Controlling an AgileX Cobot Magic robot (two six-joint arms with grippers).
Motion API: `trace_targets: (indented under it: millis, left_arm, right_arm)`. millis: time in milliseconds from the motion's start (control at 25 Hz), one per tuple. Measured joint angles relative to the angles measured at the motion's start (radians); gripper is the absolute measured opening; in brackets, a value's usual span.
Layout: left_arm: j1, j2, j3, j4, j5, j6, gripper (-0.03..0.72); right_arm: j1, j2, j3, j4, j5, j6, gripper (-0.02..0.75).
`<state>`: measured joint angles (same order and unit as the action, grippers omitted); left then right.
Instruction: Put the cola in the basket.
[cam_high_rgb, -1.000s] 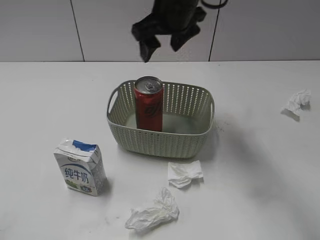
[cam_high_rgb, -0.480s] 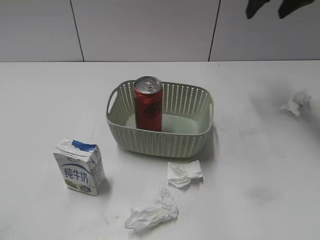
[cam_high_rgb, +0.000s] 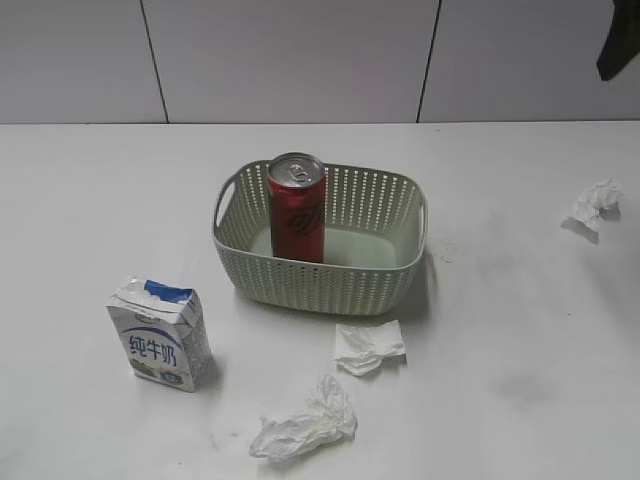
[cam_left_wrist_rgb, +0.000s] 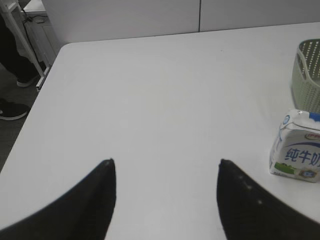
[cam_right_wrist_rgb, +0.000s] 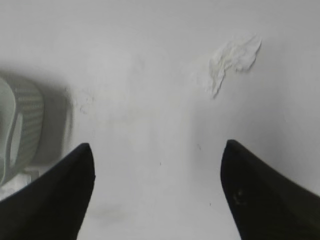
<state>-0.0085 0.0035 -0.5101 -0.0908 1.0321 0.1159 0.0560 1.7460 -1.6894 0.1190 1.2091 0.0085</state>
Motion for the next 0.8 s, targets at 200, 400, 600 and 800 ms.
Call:
trace_targets:
  millis: [200, 400, 600, 800]
  left_arm:
    - [0.000, 0.000, 0.000, 0.000, 0.000, 0.000, 0.486]
    - [0.000, 0.000, 0.000, 0.000, 0.000, 0.000, 0.486]
    - [0.000, 0.000, 0.000, 0.000, 0.000, 0.000, 0.486]
    - [0.000, 0.000, 0.000, 0.000, 0.000, 0.000, 0.486]
  right_arm:
    - [0.000, -0.190, 0.299, 0.001, -0.017, -0.009, 0.592]
    - [0.000, -0.409, 0.603, -0.014, -0.117, -0.009, 0.592]
    - [0.000, -0.605, 0.836, -0.018, -0.182, -0.009, 0.592]
    - [0.000, -0.782, 1.008, -0.018, -0.198, -0.009, 0.592]
